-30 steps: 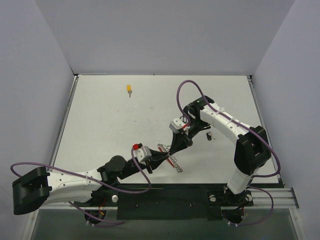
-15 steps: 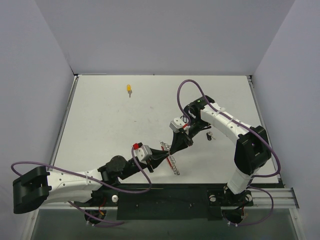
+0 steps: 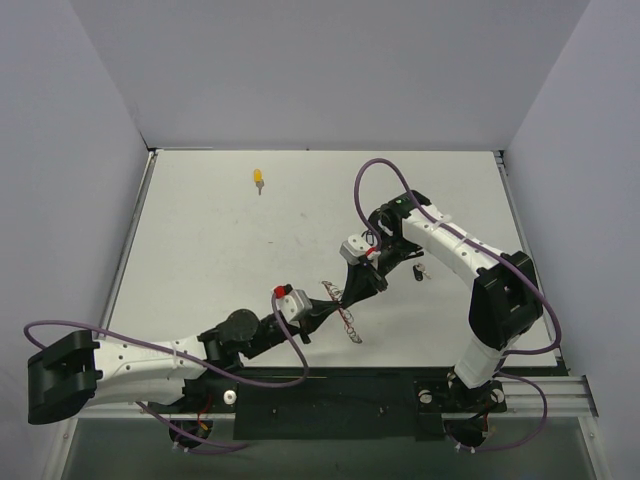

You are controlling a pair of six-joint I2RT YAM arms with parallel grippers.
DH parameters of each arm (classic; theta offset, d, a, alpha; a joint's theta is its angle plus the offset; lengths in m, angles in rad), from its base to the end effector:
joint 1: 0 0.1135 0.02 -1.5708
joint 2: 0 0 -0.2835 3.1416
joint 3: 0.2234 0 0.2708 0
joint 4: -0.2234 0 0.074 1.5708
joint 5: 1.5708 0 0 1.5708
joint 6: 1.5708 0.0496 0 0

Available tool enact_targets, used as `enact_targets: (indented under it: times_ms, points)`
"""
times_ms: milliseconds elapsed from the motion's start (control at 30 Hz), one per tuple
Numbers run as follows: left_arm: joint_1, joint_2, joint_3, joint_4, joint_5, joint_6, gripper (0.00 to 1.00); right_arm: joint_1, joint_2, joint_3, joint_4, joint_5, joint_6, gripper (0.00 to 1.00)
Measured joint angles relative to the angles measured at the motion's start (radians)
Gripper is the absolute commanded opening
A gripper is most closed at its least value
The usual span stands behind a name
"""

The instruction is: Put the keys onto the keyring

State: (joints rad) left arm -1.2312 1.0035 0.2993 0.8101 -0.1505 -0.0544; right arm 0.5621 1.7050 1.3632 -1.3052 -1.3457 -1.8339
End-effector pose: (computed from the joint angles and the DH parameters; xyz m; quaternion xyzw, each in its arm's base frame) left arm 0.0837 -0.2145 0.2404 0.3236 0.5857 -0.4042 0.6236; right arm 0.2453 0.2116 0.2776 -0.7192 0.3067 0.5187 0.3459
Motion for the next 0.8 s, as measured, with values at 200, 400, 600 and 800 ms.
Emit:
enact_targets:
  times_ms: [200, 400, 600, 800]
  points:
    - [-0.005, -0.018, 0.029, -0.084, -0.01, 0.005, 0.0, 0.0, 0.0, 0.0, 0.002, 0.006, 0.0, 0.05]
    - [-0.005, -0.07, 0.093, -0.265, -0.018, 0.003, 0.0, 0.002, 0.0, 0.0, 0.002, -0.014, 0.005, 0.15]
    - [0.016, -0.082, 0.185, -0.483, 0.011, -0.023, 0.0, 0.002, 0.0, 0.0, 0.002, -0.024, 0.026, 0.2]
    - [0.058, -0.076, 0.253, -0.624, 0.08, -0.059, 0.0, 0.015, 0.0, 0.007, 0.003, -0.018, 0.038, 0.2]
